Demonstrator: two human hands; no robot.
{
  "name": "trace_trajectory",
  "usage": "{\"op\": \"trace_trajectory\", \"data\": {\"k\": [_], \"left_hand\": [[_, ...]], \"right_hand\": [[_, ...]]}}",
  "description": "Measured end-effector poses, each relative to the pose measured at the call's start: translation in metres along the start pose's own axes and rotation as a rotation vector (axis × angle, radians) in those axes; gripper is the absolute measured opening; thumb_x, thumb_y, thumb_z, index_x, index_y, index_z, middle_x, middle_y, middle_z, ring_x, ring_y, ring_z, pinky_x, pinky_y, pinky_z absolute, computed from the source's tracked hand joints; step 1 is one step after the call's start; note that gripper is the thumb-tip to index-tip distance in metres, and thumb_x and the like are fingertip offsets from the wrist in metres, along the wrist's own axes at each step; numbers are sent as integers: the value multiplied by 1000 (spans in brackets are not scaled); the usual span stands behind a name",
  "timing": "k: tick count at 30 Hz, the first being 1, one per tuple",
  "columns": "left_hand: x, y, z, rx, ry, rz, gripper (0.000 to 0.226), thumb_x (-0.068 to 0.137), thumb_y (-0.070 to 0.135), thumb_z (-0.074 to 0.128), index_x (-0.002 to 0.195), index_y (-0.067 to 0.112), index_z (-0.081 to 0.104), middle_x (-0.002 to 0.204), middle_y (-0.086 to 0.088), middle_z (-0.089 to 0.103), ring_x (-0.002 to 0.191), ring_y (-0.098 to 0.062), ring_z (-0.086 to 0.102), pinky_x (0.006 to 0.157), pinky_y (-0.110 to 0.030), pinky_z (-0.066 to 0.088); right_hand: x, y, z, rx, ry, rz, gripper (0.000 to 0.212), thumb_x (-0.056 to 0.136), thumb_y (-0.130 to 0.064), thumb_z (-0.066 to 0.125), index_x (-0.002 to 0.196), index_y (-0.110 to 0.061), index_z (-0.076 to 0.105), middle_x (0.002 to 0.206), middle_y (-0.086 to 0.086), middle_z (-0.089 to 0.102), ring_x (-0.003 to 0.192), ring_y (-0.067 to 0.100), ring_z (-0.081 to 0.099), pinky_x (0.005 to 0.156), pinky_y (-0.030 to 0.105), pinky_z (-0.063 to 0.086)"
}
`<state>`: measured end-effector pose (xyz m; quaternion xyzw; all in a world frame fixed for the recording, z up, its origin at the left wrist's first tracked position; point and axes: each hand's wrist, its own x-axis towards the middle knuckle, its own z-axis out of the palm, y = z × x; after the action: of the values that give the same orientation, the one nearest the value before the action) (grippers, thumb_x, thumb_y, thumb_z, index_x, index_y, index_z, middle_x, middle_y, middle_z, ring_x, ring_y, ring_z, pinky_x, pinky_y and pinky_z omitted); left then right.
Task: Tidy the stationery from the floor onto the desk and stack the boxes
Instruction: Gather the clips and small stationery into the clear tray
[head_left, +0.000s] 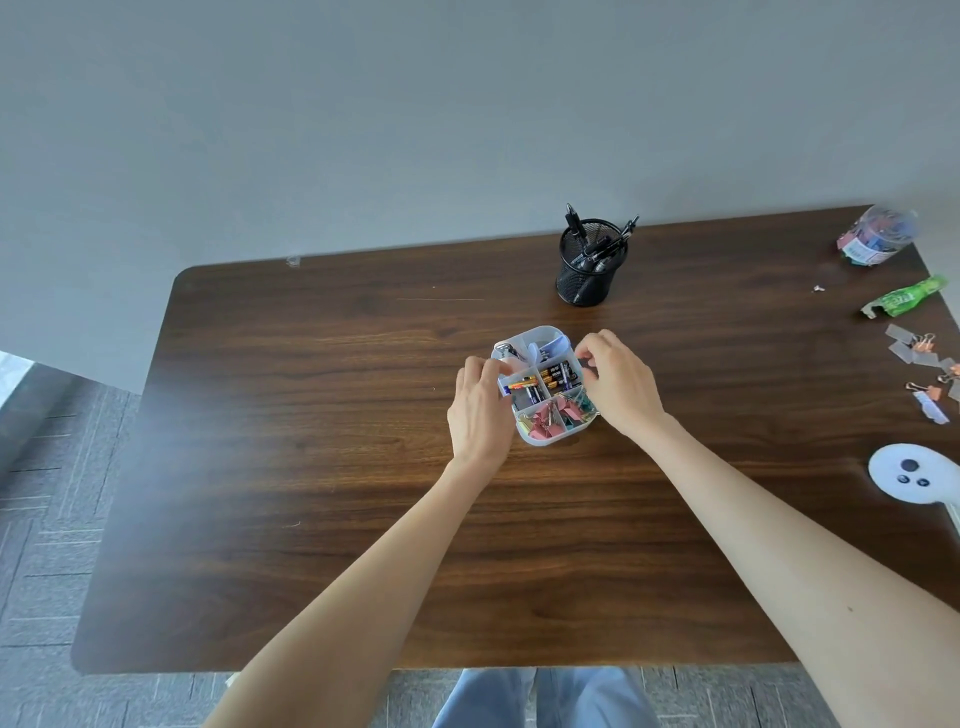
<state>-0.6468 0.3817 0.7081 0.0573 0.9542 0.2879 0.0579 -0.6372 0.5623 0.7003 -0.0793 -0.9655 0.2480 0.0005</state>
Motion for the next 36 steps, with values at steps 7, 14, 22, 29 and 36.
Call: {"op": "trace_trajectory", "data": {"k": [7,14,22,29,36], "left_hand": [[22,-12,-9,68,-201,255,81,78,4,64,148,18,25,158,-4,21,144,-23,23,112,-40,27],[38,-26,-10,118,-342,224,97,70,-7,67,147,24,16,147,-6,35,122,-28,50,97,-41,44],[40,-37,-15,94,-268,146,92,72,-2,70,147,19,20,139,-7,34,109,-27,54,83,-40,55],[46,-56,-24,112,-233,-31,84,73,18,80,141,9,32,131,-10,33,113,-26,48,82,-36,52],[42,-74,-25,156,-107,-178,72,68,35,85,119,8,42,120,-6,38,108,-23,47,78,-44,54]], "right_hand": [[-41,11,16,152,-94,341,39,83,-13,65,118,-15,47,121,2,56,96,13,60,70,25,48],[-47,7,31,357,-110,430,50,78,-20,78,117,-13,46,117,6,60,101,15,60,73,22,49],[-27,-8,36,396,-94,410,42,81,-15,74,119,-11,55,122,8,55,106,17,57,79,21,46],[0,-25,41,294,-170,289,54,81,-15,74,129,-15,48,124,10,43,108,20,58,87,31,51],[24,-38,45,608,-271,240,96,79,4,71,152,-19,12,155,5,29,136,20,39,106,41,44]]}}
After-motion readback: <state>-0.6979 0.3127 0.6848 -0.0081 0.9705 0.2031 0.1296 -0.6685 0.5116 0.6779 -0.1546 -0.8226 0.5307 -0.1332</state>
